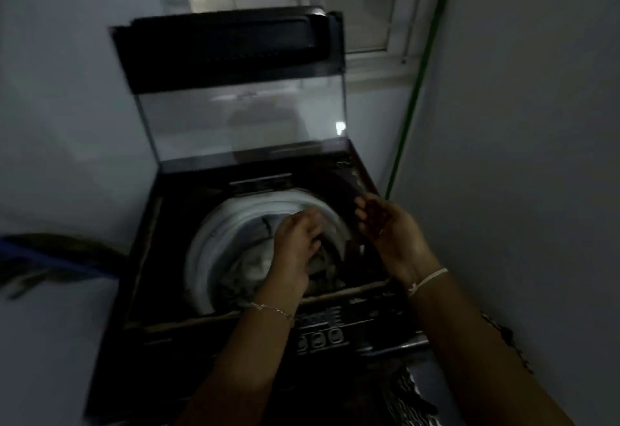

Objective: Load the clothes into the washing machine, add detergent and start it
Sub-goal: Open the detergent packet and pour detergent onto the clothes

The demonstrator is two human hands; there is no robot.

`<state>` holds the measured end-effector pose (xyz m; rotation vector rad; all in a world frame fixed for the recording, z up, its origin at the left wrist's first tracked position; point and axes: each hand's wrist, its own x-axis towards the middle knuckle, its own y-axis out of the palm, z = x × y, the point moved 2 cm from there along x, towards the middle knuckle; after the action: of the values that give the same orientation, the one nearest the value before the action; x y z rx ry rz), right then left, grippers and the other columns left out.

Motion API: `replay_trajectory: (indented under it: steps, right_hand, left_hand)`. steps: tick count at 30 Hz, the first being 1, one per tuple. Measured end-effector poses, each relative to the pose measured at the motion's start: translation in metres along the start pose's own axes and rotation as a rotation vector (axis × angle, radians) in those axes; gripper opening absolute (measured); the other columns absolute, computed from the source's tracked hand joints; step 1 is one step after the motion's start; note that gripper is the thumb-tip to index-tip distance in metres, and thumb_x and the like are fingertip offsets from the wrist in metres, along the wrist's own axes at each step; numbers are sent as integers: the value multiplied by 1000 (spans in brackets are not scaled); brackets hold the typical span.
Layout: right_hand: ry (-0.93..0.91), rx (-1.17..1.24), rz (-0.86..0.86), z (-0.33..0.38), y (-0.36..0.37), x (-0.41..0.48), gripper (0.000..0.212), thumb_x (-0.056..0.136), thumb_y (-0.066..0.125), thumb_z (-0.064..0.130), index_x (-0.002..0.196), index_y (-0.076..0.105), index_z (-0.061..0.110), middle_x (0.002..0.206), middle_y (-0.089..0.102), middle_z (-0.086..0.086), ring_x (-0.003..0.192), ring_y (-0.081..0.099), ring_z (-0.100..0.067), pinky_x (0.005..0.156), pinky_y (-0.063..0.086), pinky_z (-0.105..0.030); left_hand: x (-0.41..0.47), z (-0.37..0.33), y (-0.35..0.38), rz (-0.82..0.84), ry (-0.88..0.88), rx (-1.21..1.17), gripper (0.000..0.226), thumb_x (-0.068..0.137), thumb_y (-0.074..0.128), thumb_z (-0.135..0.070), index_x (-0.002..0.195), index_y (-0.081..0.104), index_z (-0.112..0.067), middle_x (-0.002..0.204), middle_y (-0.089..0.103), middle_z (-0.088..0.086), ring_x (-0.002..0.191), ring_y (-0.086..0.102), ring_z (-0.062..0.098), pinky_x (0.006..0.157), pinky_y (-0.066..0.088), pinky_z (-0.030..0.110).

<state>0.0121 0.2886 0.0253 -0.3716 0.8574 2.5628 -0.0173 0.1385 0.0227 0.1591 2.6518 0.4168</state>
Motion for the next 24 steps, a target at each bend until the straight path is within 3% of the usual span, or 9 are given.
replay_trajectory:
  steps: [3, 9, 13, 21, 24]
  right_hand:
    - [47, -60, 113, -30, 51, -11, 23, 97, 43, 21, 95, 66, 19, 90, 74, 5, 92, 64, -13, 77, 46, -25]
    - [208, -175, 313, -97, 131, -34, 25, 98, 42, 24, 100, 66, 19, 110, 69, 2, 101, 62, -12, 85, 46, -28]
    - [342, -253, 462, -146, 180, -55, 26, 99, 40, 24, 105, 64, 17, 108, 66, 2, 96, 61, -12, 82, 44, -26]
    - [522, -390, 756, -233, 252, -104, 21, 98, 42, 21, 95, 63, 17, 99, 65, -2, 91, 61, -17, 77, 47, -29]
    - [627, -455, 873, -266, 268, -129, 24, 99, 39, 23, 104, 62, 17, 107, 63, -2, 104, 56, -20, 84, 44, -30]
  left_hand:
    - [-18, -21, -63, -53, 17, -29, 20, 97, 48, -20, 86, 65, -22, 83, 67, -7, 78, 58, 9, 63, 44, 21]
    - [-60, -42, -167, -220, 85, -109, 19, 100, 42, -17, 92, 60, -19, 96, 64, -3, 89, 59, 12, 74, 44, 25]
    - [-94, -39, -228, -461, 99, -202, 15, 95, 50, -14, 88, 62, -18, 92, 66, -1, 81, 59, 12, 71, 45, 27]
    - [-193, -28, -301, -811, 186, -433, 16, 95, 50, -15, 86, 64, -13, 83, 66, 2, 75, 59, 17, 63, 47, 24]
    - [-227, -7, -323, -964, 226, -482, 15, 95, 50, -16, 95, 64, -13, 99, 68, 4, 87, 62, 18, 69, 49, 26]
